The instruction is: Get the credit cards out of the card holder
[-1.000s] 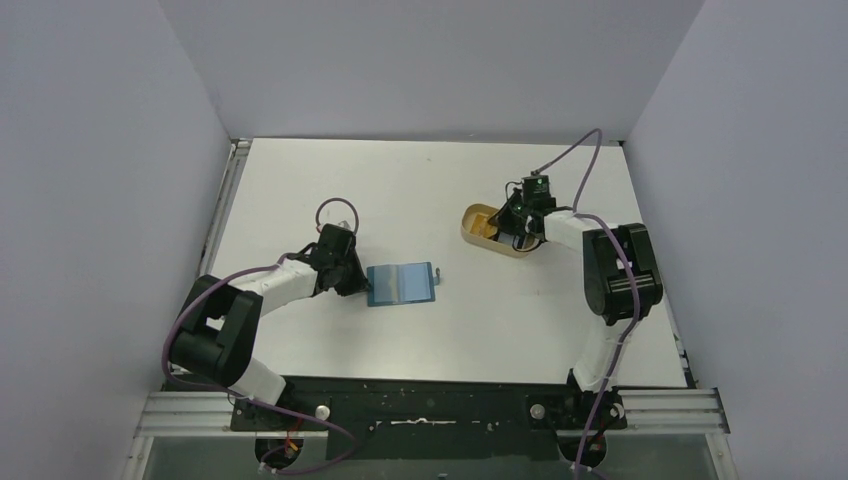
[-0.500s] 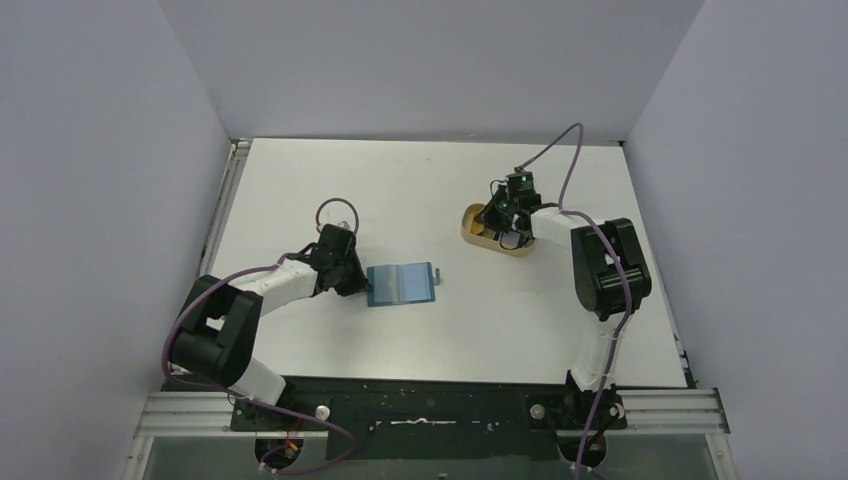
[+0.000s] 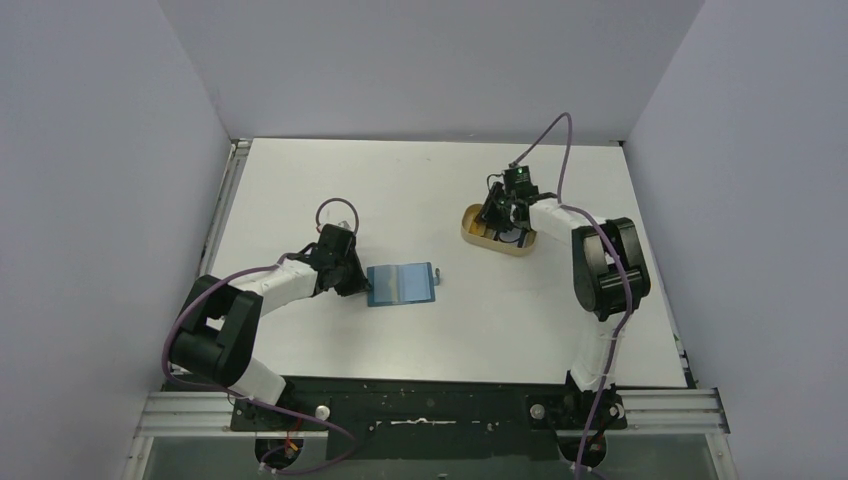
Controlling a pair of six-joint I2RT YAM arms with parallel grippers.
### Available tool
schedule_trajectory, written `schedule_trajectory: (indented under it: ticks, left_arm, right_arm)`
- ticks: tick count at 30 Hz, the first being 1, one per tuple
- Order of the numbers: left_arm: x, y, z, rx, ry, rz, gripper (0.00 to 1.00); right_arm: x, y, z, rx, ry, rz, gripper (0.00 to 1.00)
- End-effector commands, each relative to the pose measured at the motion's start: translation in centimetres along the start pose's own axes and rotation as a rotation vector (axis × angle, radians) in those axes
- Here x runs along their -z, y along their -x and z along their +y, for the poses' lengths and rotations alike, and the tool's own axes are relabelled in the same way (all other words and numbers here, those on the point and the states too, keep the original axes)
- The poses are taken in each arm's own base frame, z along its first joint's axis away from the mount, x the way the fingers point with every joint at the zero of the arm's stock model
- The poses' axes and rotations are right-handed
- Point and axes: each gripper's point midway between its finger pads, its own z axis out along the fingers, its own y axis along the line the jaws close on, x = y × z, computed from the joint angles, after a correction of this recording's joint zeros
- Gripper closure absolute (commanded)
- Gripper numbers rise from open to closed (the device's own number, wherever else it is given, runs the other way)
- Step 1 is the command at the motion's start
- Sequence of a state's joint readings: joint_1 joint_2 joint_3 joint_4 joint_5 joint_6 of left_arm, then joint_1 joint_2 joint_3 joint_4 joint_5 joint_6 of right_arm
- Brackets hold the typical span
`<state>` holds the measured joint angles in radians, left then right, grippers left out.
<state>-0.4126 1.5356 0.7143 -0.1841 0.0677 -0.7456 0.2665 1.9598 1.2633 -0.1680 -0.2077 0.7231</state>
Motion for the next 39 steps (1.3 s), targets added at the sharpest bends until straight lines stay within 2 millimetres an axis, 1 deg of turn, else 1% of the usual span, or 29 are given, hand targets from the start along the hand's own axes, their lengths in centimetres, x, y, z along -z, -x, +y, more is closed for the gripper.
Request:
schedule_trajectory:
  ticks: [1,4,10,14,19,21,23,27,30,35,37,39]
  left_arm:
    - [0.1,-0.4,0.4,-0.028,0.017,0.014,1.0]
    - [0.1,-0.4,0.4,-0.026,0.017,0.015,1.0]
    - [0.1,-0.5,0.3,-0.026,0.013,0.015,1.0]
    - [0.4,-0.2,0.1,-0.03,0.009,0.009,1.0]
    - [1.7,0.6,-0.9,-0.043,-0.014,-0.006,1.0]
    - [2.8,1.2,-1.2,-0.083,0.009,-0.035,1.0]
    - [4.2,2.3,-2.1,-0.128,0.03,-0.079,1.0]
    - [6.3,3.2,-3.4,-0.192,0.047,-0.113,1.0]
    - [7.7,3.8,-4.7,-0.203,0.023,-0.13,1.0]
    - [9.2,4.4,-6.2,-0.214,-0.002,-0.147,1.0]
    - [9.5,4.4,-6.5,-0.222,0.002,-0.145,1.0]
    - [9.9,4.4,-7.0,-0.234,0.01,-0.143,1.0]
  right_arm:
    - [1.9,2.2,0.6,0.125,-0.044,-0.02,0.71]
    - [2.1,2.1,0.6,0.185,-0.077,0.022,0.7]
    - [2.6,1.9,-0.1,0.291,-0.158,0.085,0.69]
    - [3.5,2.5,-0.2,0.327,-0.183,0.082,0.69]
    - [5.7,3.5,1.3,0.34,-0.133,0.026,0.68]
    - [6.7,3.6,2.5,0.347,-0.081,0.0,0.67]
    - [7.6,3.0,3.9,0.367,-0.029,0.004,0.67]
    - [9.3,0.7,7.1,0.448,0.046,-0.003,0.66]
    - [10.2,-0.5,8.3,0.448,0.099,-0.008,0.66]
    - [11.5,-1.7,9.4,0.423,0.177,-0.022,0.66]
    - [11.9,-1.9,9.2,0.431,0.177,-0.026,0.66]
    - [12.0,-1.9,8.5,0.448,0.156,-0.024,0.66]
